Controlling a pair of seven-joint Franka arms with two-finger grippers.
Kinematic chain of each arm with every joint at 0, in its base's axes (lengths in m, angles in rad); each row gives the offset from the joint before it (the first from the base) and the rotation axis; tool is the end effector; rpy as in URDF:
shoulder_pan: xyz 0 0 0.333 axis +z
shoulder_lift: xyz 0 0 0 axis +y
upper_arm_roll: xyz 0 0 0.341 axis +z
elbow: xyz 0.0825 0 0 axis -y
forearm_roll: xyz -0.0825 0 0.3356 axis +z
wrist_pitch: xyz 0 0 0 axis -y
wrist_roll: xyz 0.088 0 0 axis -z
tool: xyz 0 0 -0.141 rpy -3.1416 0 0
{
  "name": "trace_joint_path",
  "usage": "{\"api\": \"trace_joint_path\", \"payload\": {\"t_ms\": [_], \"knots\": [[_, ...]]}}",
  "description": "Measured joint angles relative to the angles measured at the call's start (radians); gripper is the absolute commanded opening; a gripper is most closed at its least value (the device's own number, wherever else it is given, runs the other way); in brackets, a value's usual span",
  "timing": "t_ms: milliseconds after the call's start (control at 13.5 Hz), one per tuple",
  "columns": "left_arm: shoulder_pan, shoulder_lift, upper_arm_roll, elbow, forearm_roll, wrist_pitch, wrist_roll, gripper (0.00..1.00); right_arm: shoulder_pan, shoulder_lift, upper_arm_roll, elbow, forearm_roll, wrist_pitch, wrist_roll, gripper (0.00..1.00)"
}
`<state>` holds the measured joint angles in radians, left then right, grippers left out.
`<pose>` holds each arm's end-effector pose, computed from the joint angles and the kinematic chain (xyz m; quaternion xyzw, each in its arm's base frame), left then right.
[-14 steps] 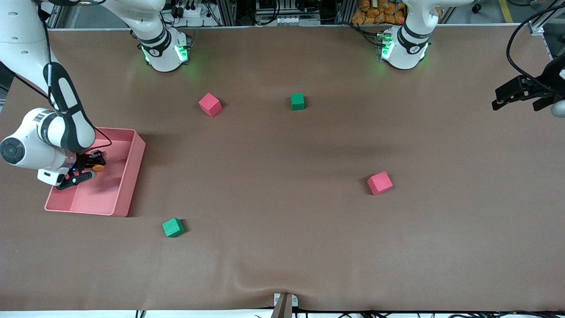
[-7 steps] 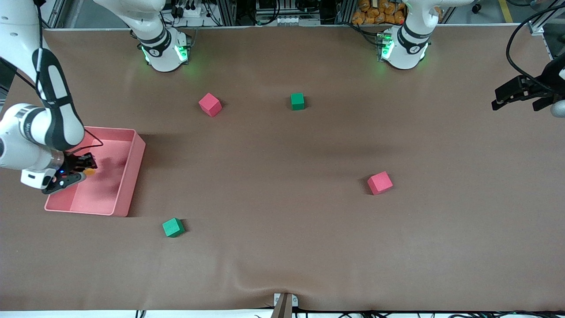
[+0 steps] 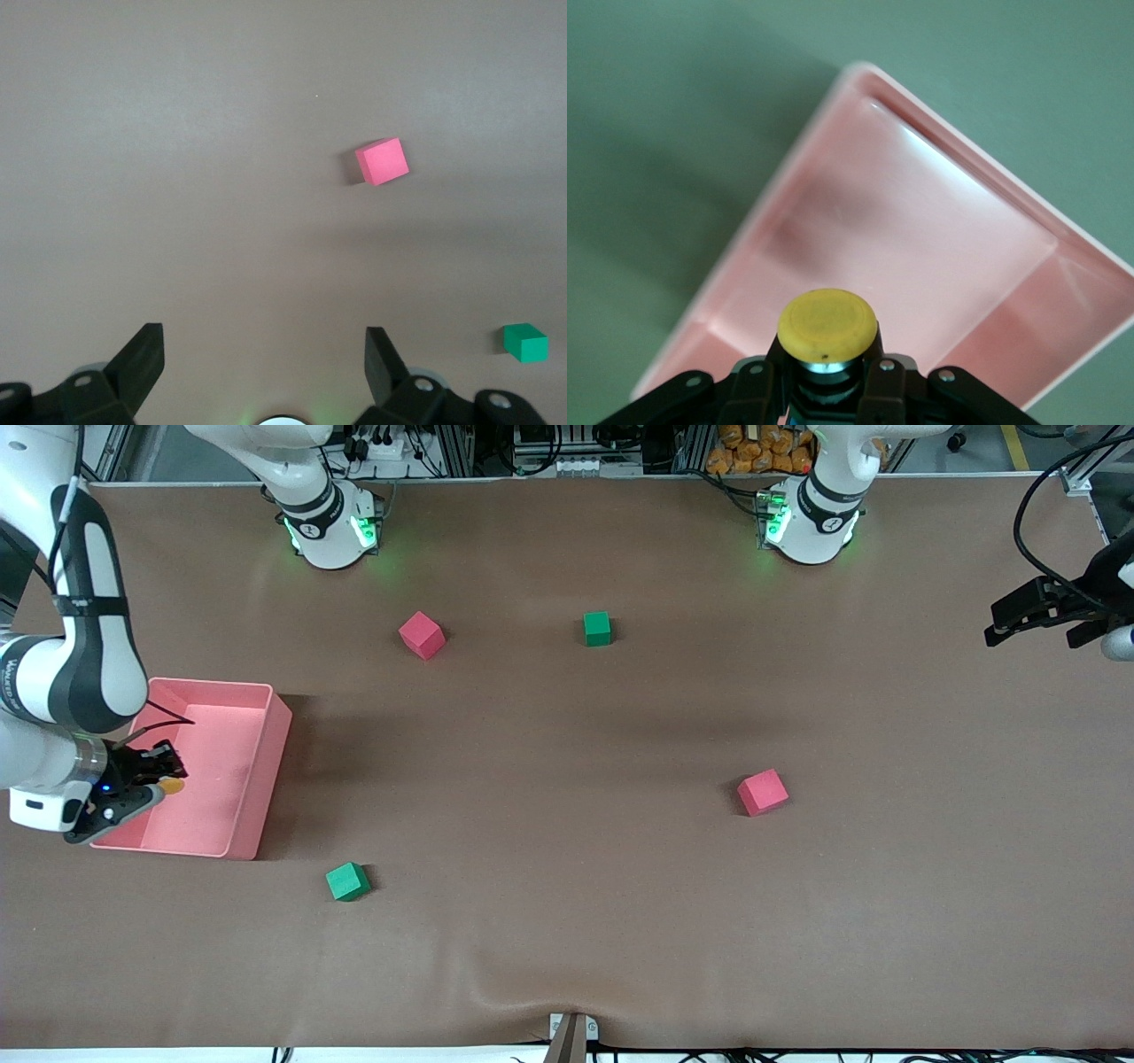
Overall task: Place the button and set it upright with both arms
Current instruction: 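Lift the button out of the pink tray with the right gripper, then carry the button to mid-table and lower it with the right gripper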
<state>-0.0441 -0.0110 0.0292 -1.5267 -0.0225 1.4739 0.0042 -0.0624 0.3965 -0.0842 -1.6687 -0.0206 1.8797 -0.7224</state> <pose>0.4912 -0.0106 0.6312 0.9997 -0.0104 -0.0210 0.0113 0.5968 -0.0850 0.3751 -0.9528 -0.2882 0.0943 0.0152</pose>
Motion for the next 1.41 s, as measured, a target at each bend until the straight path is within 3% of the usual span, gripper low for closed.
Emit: {"api": "trace_joint_path", "payload": {"t_ms": [222,667,1111,1407], "knots": [[0.0,0.004,0.0,-0.001,0.0,0.0,0.0,1.0,0.117,0.0,0.006,0.058,0.018,-0.066,0.061,0.0],[-0.008,0.008,-0.001,0.0,0.0,0.0,0.0,1.0,0.38,0.024,0.01,0.061,0.12,-0.059,0.326,0.0],[-0.005,0.009,0.001,-0.001,0.0,0.0,0.0,1.0,0.537,0.129,0.01,0.123,0.162,0.056,0.592,0.0],[-0.006,0.013,0.0,-0.001,0.0,0.0,0.0,1.0,0.631,0.206,0.013,0.148,0.271,0.158,0.704,0.0]]}}
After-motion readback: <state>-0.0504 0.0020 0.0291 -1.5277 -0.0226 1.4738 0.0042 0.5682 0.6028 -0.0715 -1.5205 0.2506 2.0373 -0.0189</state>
